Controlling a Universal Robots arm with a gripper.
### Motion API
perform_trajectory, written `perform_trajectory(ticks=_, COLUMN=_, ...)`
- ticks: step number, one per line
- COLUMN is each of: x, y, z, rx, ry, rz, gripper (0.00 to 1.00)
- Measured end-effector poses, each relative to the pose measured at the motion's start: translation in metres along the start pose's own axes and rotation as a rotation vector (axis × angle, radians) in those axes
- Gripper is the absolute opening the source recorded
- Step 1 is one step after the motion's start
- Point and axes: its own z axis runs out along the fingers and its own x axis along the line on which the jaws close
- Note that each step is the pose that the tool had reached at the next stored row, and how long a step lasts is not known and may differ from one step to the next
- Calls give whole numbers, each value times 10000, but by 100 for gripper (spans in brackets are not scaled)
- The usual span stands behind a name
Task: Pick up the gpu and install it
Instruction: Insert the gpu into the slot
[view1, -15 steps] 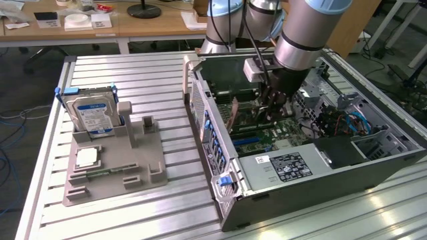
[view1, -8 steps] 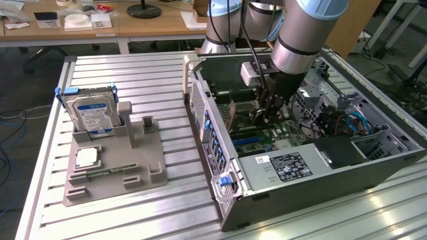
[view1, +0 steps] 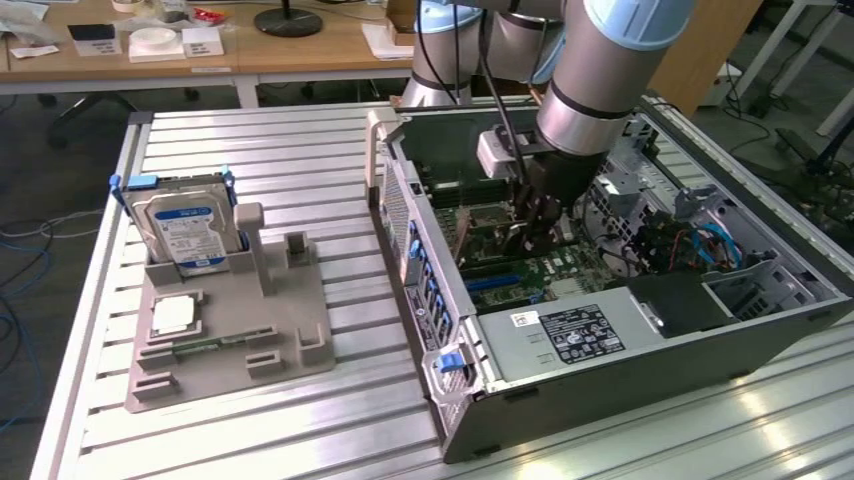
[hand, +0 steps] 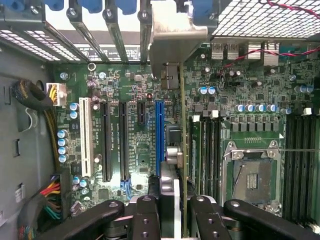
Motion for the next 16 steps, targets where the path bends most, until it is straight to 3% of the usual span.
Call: perform_trajectory(ticks=16, x=29, y=85, z=140, rx=-3, ry=0, rz=1, gripper=28)
